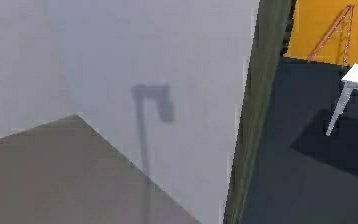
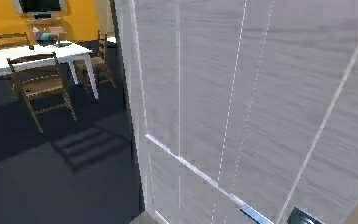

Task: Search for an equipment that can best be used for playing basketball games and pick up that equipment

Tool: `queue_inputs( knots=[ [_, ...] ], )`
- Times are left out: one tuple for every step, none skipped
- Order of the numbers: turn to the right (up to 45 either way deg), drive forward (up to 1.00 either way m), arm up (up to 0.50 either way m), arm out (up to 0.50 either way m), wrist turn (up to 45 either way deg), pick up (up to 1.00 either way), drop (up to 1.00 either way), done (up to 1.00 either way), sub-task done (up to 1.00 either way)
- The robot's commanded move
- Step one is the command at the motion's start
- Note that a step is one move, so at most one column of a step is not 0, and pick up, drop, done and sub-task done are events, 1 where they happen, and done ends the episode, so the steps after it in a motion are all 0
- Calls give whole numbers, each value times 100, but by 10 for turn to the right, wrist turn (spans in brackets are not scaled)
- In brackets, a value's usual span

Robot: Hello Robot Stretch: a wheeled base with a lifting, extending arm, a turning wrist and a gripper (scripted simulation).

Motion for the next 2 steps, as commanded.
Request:
queue_inputs(
  knots=[
    [-420, 0, 0, 0, 0, 0, 0, 0, 0],
    [-30, 0, 0, 0, 0, 0, 0, 0, 0]
  ],
)
